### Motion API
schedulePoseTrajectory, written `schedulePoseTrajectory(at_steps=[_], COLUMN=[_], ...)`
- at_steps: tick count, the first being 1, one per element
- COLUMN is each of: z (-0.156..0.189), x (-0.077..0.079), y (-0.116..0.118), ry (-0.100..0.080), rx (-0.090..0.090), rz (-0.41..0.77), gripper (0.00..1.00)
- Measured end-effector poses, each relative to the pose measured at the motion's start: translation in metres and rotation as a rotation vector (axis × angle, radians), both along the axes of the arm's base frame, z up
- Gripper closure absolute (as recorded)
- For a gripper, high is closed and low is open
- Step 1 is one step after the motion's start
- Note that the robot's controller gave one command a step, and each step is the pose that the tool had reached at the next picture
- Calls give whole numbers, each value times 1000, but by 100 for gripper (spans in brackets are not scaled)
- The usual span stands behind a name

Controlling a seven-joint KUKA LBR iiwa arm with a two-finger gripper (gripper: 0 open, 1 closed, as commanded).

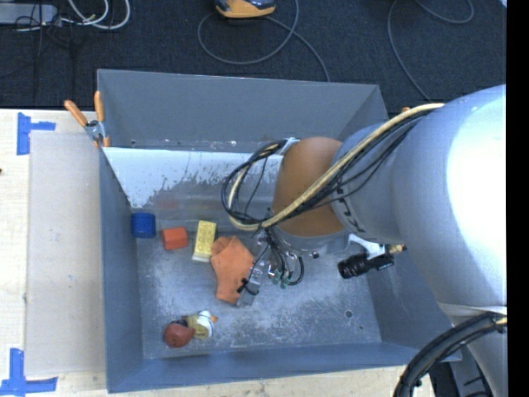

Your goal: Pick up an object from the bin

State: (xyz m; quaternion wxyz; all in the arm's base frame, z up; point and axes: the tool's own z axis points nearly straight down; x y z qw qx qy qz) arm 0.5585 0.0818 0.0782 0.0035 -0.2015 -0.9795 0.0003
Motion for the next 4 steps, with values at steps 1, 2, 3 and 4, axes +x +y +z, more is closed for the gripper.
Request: schedulePoseTrajectory(at_steps=[1,2,3,4], z=[2,-8,-8,37], x=[1,7,7,6], y=[7,28,28,24], ry=[0,1,1,10], rx=[2,0,0,-2], rz=[242,-9,-8,-15], gripper=[0,100,100,100])
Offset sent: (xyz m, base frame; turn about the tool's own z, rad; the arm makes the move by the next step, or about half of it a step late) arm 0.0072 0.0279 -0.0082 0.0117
